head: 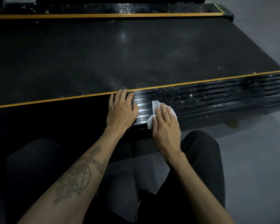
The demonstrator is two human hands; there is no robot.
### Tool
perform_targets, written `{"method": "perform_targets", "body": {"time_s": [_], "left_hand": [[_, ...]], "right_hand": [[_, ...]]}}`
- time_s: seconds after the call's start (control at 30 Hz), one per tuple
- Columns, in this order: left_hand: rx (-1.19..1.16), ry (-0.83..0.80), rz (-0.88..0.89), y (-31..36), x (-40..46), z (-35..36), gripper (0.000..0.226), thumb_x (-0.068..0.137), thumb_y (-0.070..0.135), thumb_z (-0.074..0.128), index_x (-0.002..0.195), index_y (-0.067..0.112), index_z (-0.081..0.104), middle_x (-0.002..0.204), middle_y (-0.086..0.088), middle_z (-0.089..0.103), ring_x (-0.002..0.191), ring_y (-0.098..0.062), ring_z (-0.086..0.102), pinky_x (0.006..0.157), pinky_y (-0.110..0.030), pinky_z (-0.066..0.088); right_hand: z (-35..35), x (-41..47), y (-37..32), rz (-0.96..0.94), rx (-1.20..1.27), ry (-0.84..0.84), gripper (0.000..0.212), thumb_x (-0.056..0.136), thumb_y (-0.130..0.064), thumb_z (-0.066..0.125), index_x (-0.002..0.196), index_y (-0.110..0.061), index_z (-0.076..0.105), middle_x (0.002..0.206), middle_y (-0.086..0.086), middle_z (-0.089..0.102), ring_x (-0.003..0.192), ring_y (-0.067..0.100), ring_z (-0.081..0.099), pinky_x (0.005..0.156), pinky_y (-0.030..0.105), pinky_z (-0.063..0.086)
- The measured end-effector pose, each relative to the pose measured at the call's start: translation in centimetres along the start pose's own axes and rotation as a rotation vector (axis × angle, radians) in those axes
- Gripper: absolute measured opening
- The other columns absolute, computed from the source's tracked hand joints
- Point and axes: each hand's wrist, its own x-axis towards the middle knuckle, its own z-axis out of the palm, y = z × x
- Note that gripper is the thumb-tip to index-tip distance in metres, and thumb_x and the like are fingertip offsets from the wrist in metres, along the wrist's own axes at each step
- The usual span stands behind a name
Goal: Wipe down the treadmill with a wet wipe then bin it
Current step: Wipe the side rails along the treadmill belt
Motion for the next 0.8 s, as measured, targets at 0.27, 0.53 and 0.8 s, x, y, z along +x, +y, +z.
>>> {"method": "perform_targets", "body": {"time_s": [0.27,0.53,0.8], "left_hand": [[-0.014,0.015,0.000,0.1,-0.1,-0.1,0.044,0.102,0.032,0.051,0.138,0.009,0.060,0.143,-0.012,0.055,0.139,-0.030,0.046,0.119,-0.052,0.030],[-0.010,0.020,-0.007,0.1,0.0,-0.2,0.047,0.100,0.035,0.045,0.136,0.009,0.062,0.141,-0.012,0.057,0.137,-0.030,0.048,0.118,-0.052,0.032],[-0.020,0.004,-0.009,0.2,0.0,-0.3,0.044,0.101,0.032,0.052,0.138,0.009,0.060,0.143,-0.013,0.056,0.139,-0.031,0.046,0.120,-0.053,0.031]], "right_hand": [[0.1,1.8,1.0,-0.114,0.028,-0.056,0.049,0.109,-0.029,0.035,0.145,-0.003,0.055,0.153,0.018,0.049,0.144,0.032,0.045,0.116,0.047,0.040],[0.1,0.2,-0.5,-0.085,0.003,-0.002,0.045,0.108,-0.023,0.039,0.140,0.003,0.058,0.148,0.023,0.053,0.141,0.036,0.048,0.115,0.047,0.041],[-0.1,2.1,1.4,-0.019,-0.048,-0.047,0.051,0.109,-0.027,0.031,0.142,0.003,0.055,0.150,0.023,0.051,0.142,0.035,0.048,0.117,0.048,0.040]]}}
